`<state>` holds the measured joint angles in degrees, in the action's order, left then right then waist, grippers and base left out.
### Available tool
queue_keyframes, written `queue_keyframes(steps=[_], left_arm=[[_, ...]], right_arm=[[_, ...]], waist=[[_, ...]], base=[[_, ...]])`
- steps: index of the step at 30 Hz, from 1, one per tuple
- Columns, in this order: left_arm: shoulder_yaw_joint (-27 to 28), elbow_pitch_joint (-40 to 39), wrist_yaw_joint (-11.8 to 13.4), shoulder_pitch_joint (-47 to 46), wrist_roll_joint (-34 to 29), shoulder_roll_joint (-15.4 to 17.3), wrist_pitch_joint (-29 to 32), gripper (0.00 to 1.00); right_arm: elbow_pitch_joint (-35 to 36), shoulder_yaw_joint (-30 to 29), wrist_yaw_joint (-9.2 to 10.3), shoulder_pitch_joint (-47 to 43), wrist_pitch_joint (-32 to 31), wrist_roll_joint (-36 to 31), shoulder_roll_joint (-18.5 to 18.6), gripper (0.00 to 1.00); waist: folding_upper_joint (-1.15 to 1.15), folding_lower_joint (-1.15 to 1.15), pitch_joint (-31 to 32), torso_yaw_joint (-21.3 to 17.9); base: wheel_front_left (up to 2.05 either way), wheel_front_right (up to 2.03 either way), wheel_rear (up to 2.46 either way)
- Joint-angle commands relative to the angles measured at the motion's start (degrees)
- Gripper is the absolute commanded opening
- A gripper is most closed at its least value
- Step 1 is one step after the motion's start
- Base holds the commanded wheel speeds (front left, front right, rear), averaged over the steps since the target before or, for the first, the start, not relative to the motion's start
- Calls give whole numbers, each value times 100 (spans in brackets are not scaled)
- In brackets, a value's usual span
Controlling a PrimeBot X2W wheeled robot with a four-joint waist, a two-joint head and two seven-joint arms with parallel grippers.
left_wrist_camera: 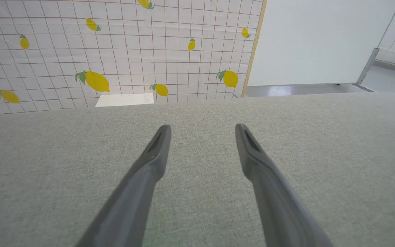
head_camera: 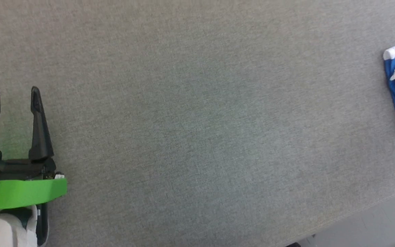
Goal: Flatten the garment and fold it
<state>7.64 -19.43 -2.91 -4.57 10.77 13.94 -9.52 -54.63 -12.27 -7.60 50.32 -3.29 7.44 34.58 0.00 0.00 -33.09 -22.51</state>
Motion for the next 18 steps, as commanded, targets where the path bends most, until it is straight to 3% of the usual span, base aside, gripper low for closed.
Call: queue_keyframes(steps=[1, 11, 14, 18], left_arm=[[11, 73, 34, 85, 87, -40, -90, 100], [94, 698, 232, 194, 287, -496, -480, 100], [178, 819, 309, 169, 388, -648, -516, 100], [365, 895, 388, 138, 544, -793, -539, 100]], right_arm=[[217, 45, 11, 171, 172, 197, -68, 100], [2994, 1111, 11, -305, 574, 1940, -442, 100], [3710, 1138, 11, -593, 479, 2148, -778, 100], [4522, 1016, 11, -941, 482, 2312, -1533, 100]], waist=[[0, 0, 386, 48], [0, 0, 1651, 367], [0, 0, 1913, 536], [0, 0, 2150, 750]], base=[[0, 0, 0], [0, 0, 0], [0, 0, 0], [0, 0, 0]])
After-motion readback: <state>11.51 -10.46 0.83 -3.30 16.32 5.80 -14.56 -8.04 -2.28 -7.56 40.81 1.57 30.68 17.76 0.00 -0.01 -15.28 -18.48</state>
